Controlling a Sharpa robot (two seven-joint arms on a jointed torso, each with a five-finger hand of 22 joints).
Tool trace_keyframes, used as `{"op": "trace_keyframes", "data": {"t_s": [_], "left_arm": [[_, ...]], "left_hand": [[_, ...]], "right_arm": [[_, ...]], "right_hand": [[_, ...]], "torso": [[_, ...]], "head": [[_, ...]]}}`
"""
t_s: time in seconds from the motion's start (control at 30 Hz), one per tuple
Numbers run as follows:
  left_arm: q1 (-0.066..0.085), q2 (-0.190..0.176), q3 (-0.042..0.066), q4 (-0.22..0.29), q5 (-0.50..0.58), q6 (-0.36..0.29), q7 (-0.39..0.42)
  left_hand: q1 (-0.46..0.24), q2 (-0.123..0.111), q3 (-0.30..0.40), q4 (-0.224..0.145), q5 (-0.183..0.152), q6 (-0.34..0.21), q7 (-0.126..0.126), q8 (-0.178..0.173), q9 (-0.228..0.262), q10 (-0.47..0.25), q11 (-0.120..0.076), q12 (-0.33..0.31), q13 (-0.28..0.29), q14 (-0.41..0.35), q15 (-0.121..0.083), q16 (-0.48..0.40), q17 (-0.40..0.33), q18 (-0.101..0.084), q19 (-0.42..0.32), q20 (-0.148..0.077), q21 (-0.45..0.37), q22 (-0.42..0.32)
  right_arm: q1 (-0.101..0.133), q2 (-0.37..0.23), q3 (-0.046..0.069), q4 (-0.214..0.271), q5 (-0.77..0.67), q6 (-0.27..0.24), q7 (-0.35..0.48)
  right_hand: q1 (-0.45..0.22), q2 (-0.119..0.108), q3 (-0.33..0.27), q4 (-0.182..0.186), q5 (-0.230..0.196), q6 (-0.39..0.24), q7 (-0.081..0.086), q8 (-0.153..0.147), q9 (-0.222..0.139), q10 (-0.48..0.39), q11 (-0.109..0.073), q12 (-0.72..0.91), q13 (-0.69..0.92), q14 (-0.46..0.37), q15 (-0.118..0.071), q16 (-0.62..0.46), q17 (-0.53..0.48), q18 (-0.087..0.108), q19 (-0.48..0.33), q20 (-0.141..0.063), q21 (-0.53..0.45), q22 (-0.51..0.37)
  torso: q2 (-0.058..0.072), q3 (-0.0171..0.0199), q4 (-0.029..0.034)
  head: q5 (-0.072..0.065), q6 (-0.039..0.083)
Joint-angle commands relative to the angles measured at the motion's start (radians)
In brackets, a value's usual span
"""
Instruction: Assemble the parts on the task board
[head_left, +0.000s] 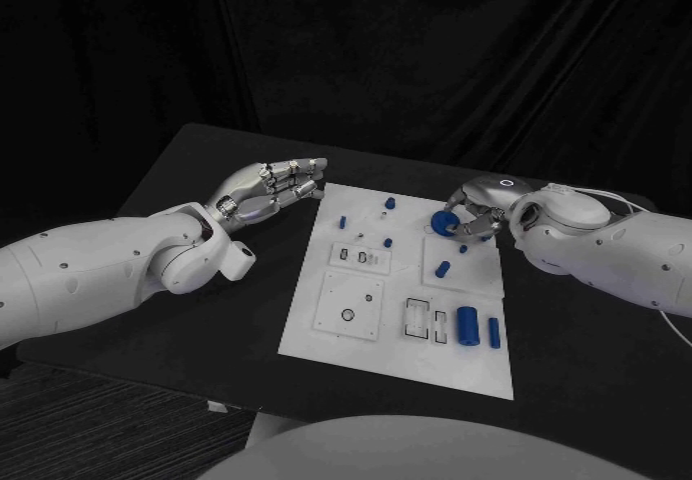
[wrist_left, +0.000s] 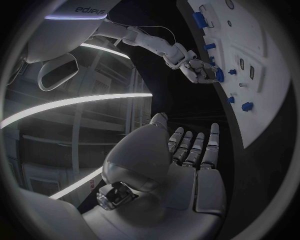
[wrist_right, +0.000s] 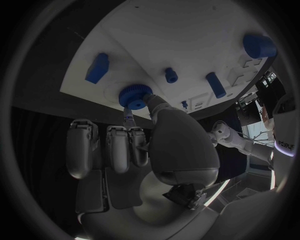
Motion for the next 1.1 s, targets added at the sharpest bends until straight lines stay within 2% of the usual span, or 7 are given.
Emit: {"op": "trace_keyframes", "data": {"t_s": [0.03, 0.2, 0.37, 0.67, 0.8, 1.1], "left_arm": [[-0.002, 0.004, 0.001, -0.001, 0.006, 0.015, 0.119], [-0.002, 0.009, 0.001, -0.003, 0.006, 0.018, 0.115], [-0.002, 0.012, 0.001, -0.006, 0.006, 0.021, 0.112], [-0.004, 0.02, 0.001, -0.012, 0.006, 0.028, 0.11], [-0.008, 0.024, 0.001, -0.016, 0.006, 0.03, 0.11], [-0.015, 0.023, 0.001, -0.017, 0.006, 0.032, 0.106]], "left_hand": [[0.014, -0.001, -0.007, -0.001, 0.022, -0.012, -0.002, 0.008, 0.008, -0.005, 0.004, 0.016, -0.01, 0.01, 0.008, 0.013, -0.009, -0.021, 0.015, 0.002, -0.001, -0.005], [0.014, -0.001, -0.006, -0.001, 0.022, -0.012, -0.003, 0.008, 0.008, -0.004, 0.007, 0.018, -0.009, 0.011, 0.01, 0.015, -0.009, -0.021, 0.015, 0.002, -0.001, -0.005], [0.014, -0.001, -0.006, -0.001, 0.022, -0.012, -0.003, 0.008, 0.008, -0.004, 0.007, 0.018, -0.009, 0.011, 0.01, 0.015, -0.009, -0.021, 0.015, 0.002, -0.001, -0.005], [0.015, -0.001, -0.005, -0.001, 0.022, -0.012, -0.003, 0.008, 0.008, -0.003, 0.01, 0.019, -0.009, 0.013, 0.011, 0.016, -0.008, -0.021, 0.016, 0.002, -0.001, -0.005], [0.015, 0.0, -0.004, -0.001, 0.023, -0.014, -0.003, 0.008, 0.007, -0.003, 0.011, 0.018, -0.009, 0.012, 0.012, 0.016, -0.008, -0.021, 0.016, 0.002, -0.001, -0.005], [0.015, 0.0, -0.004, -0.001, 0.023, -0.014, -0.003, 0.008, 0.007, -0.003, 0.011, 0.018, -0.009, 0.012, 0.012, 0.016, -0.008, -0.021, 0.016, 0.002, -0.001, -0.005]], "right_arm": [[0.017, -0.002, 0.002, 0.026, 0.002, -0.058, 0.003], [0.046, 0.01, 0.002, 0.067, 0.019, -0.064, 0.003], [0.057, 0.041, 0.002, 0.068, 0.029, -0.06, 0.007], [0.06, 0.111, 0.002, 0.015, 0.032, -0.027, 0.021], [0.058, 0.14, 0.002, -0.011, 0.033, -0.01, 0.026], [0.047, 0.194, 0.002, -0.063, 0.033, 0.034, 0.035]], "right_hand": [[0.009, 0.033, 0.039, -0.011, 0.008, 0.11, -0.013, 0.089, 0.107, 0.108, 0.006, 0.017, 0.264, 0.112, -0.002, 0.017, 0.264, 0.006, 0.038, -0.003, -0.014, 0.222], [0.006, 0.034, 0.039, -0.011, 0.005, 0.113, -0.012, 0.091, 0.111, 0.108, 0.008, 0.017, 0.264, 0.112, 0.0, 0.017, 0.264, 0.005, 0.039, -0.001, -0.013, 0.223], [0.008, 0.032, 0.039, -0.015, -0.001, 0.112, -0.011, 0.091, 0.114, 0.108, 0.009, 0.017, 0.264, 0.112, 0.002, 0.017, 0.264, 0.006, 0.038, 0.0, -0.014, 0.222], [0.011, 0.032, 0.041, -0.021, -0.004, 0.109, -0.009, 0.09, 0.118, 0.108, 0.011, 0.017, 0.264, 0.112, 0.004, 0.017, 0.264, 0.006, 0.039, 0.002, -0.014, 0.223], [0.011, 0.032, 0.041, -0.023, -0.005, 0.108, -0.008, 0.09, 0.119, 0.108, 0.011, 0.017, 0.264, 0.112, 0.005, 0.017, 0.264, 0.006, 0.039, 0.003, -0.014, 0.223], [0.011, 0.033, 0.043, -0.026, -0.005, 0.102, -0.005, 0.086, 0.12, 0.108, 0.014, 0.017, 0.264, 0.112, 0.009, 0.017, 0.264, 0.006, 0.038, 0.006, -0.016, 0.222]], "torso": [[0.0, 0.0006, -0.0015], [0.0, 0.0004, -0.0016], [-0.001, -0.0005, -0.0006], [-0.001, -0.0003, 0.0058], [-0.001, -0.001, 0.0037], [0.0, -0.0016, 0.0039]], "head": [[0.004, 0.0], [0.01, 0.0], [0.008, 0.0], [0.0, 0.0], [0.001, 0.0], [0.002, 0.0]]}}
